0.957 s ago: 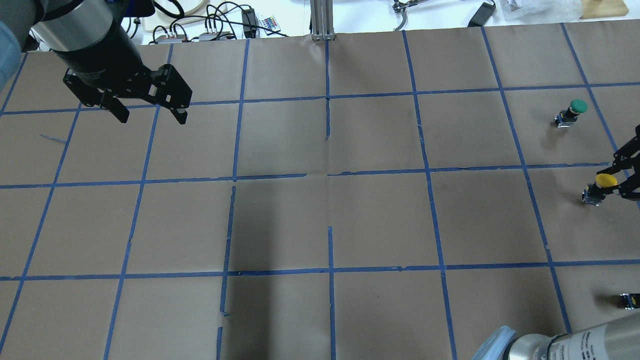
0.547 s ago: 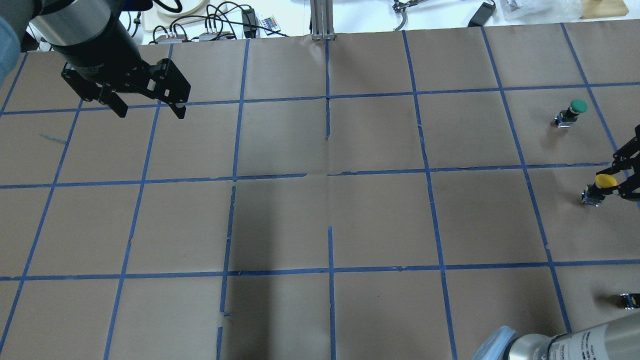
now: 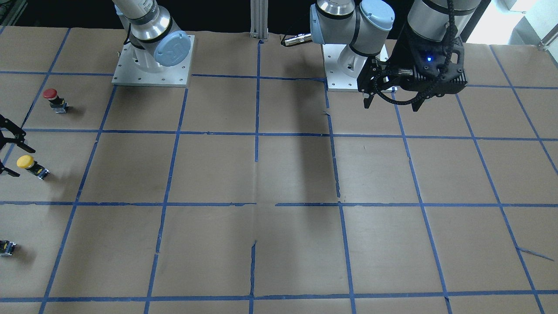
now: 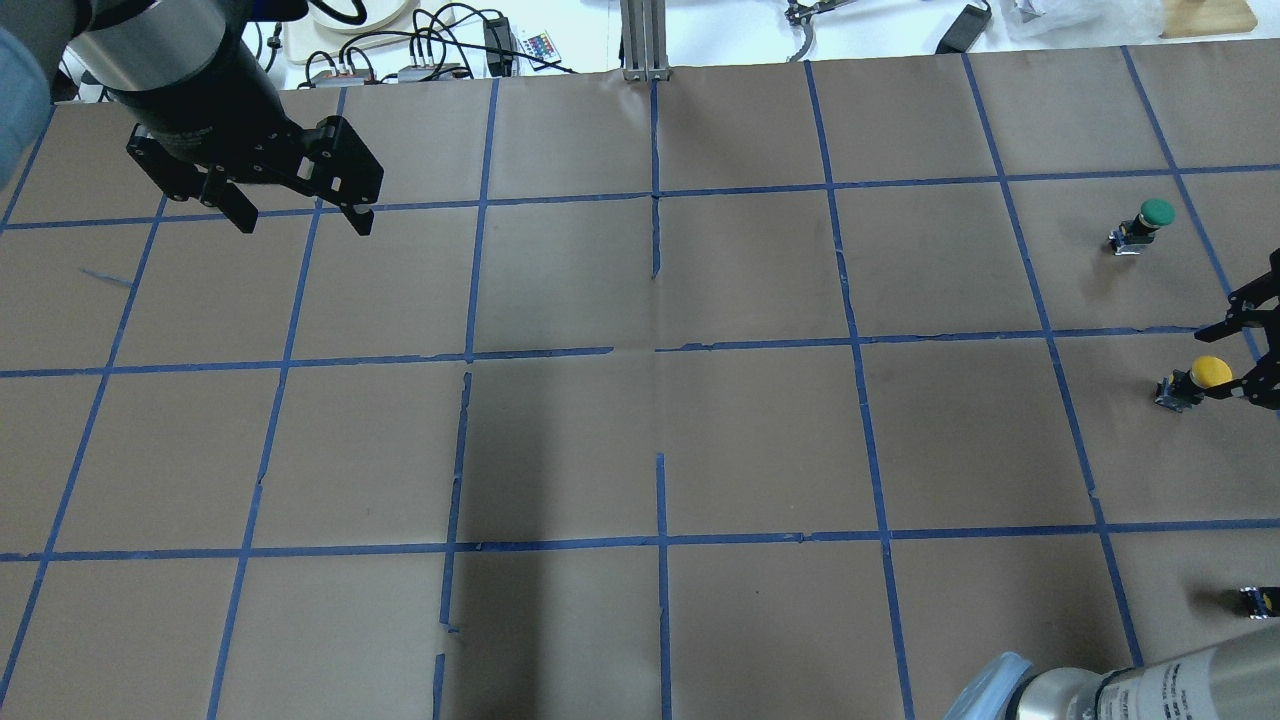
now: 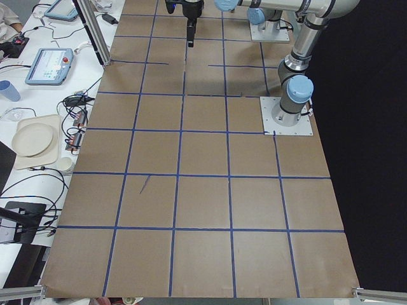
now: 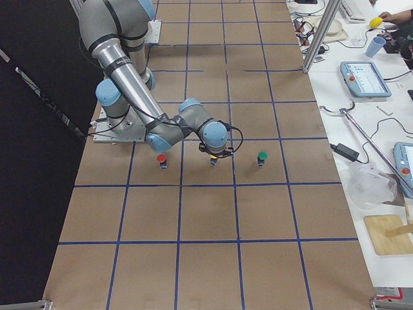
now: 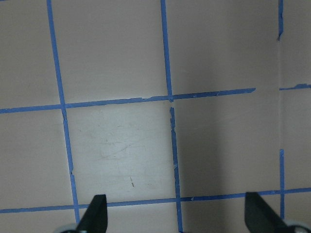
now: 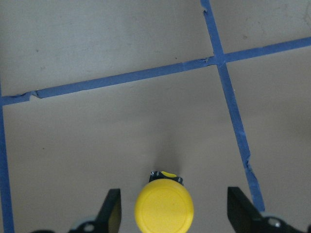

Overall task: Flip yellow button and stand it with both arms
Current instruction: 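Open the right gripper and lift it away from the standing button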

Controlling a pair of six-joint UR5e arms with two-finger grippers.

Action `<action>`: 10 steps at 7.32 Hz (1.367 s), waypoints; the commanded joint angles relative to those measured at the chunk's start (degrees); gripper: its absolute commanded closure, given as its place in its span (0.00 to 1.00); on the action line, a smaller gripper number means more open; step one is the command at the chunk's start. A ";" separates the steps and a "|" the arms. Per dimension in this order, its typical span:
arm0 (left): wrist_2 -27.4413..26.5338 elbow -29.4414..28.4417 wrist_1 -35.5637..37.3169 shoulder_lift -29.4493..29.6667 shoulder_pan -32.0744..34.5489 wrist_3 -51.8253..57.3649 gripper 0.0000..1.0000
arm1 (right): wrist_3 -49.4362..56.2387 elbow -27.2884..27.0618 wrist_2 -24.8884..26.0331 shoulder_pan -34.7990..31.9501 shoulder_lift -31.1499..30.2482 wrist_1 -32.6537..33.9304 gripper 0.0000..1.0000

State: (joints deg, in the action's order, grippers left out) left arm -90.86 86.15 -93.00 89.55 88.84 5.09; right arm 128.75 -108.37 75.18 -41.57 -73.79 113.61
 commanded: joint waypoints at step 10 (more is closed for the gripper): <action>-0.10 -0.28 -0.08 -0.34 0.02 -0.16 0.00 | -131.48 12.11 12.54 -37.03 -19.02 -20.62 0.00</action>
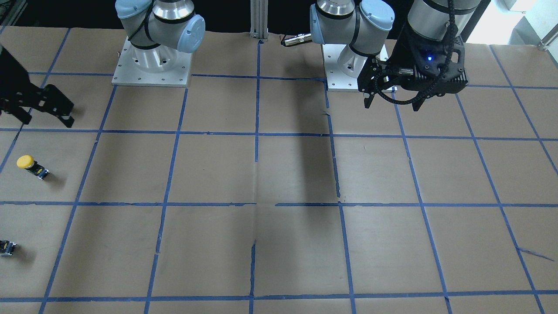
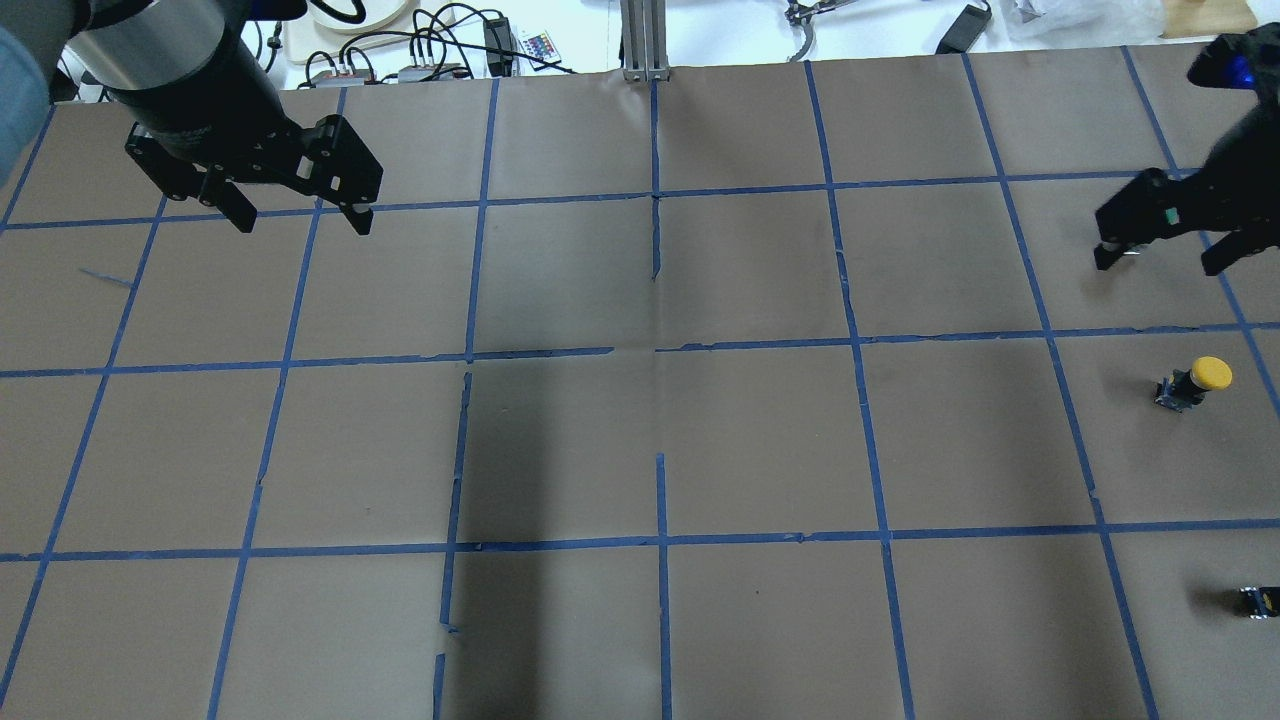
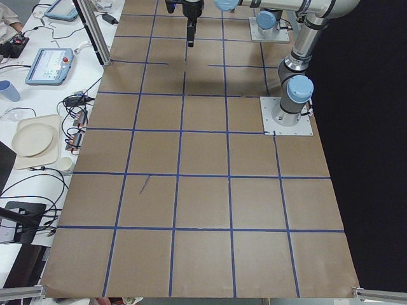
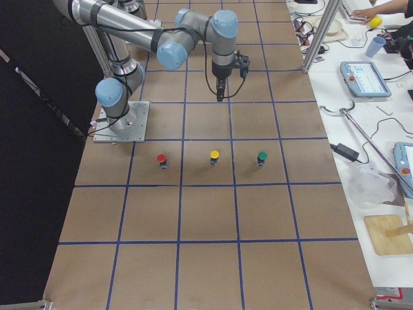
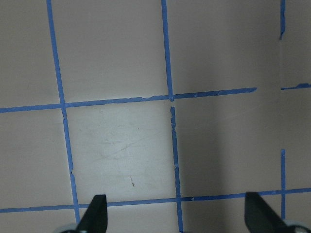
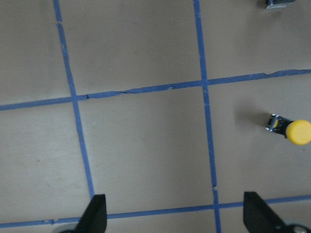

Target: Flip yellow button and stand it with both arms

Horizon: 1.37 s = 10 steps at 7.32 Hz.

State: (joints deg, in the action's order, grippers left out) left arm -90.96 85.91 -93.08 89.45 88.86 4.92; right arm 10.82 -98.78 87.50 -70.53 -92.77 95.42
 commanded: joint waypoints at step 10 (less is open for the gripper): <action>0.00 -0.22 -0.09 -0.94 -0.09 0.26 0.00 | -24.18 4.30 0.57 -19.82 -1.02 -9.11 0.00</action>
